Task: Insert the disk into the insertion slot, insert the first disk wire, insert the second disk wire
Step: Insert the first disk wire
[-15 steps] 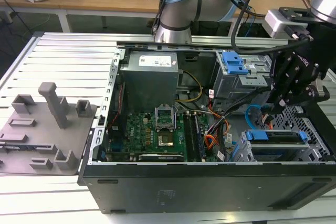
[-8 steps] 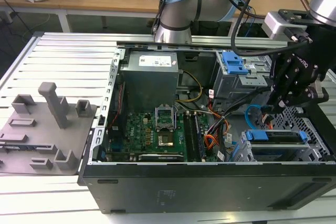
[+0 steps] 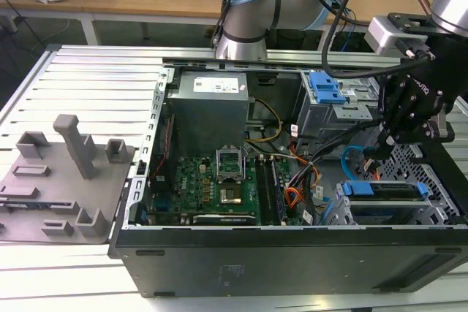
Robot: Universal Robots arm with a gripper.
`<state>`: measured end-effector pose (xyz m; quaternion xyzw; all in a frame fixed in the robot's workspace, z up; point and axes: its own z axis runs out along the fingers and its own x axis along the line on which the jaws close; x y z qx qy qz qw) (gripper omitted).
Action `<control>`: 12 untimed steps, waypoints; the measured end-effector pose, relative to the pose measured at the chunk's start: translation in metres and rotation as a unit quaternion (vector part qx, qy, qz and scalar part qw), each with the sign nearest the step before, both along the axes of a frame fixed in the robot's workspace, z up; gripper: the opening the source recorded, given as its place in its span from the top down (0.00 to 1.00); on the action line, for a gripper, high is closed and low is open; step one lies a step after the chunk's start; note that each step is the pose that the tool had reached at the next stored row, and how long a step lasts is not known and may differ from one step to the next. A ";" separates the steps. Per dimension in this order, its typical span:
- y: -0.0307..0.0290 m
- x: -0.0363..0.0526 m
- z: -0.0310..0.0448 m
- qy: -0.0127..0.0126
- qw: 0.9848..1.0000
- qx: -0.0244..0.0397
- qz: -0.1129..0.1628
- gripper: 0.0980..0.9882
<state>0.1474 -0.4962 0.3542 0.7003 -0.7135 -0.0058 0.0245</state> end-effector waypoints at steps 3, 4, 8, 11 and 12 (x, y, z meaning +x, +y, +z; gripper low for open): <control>0.0000 0.0000 0.0000 0.000 1.000 0.000 0.000 0.92; 0.0000 0.0000 0.0000 0.000 1.000 0.000 0.000 0.84; 0.0004 -0.0002 0.0001 0.000 1.000 -0.005 0.000 0.84; 0.0005 -0.0008 0.0054 -0.002 1.000 -0.005 0.000 0.84; 0.0011 -0.0009 0.0054 -0.002 1.000 -0.005 0.000 0.84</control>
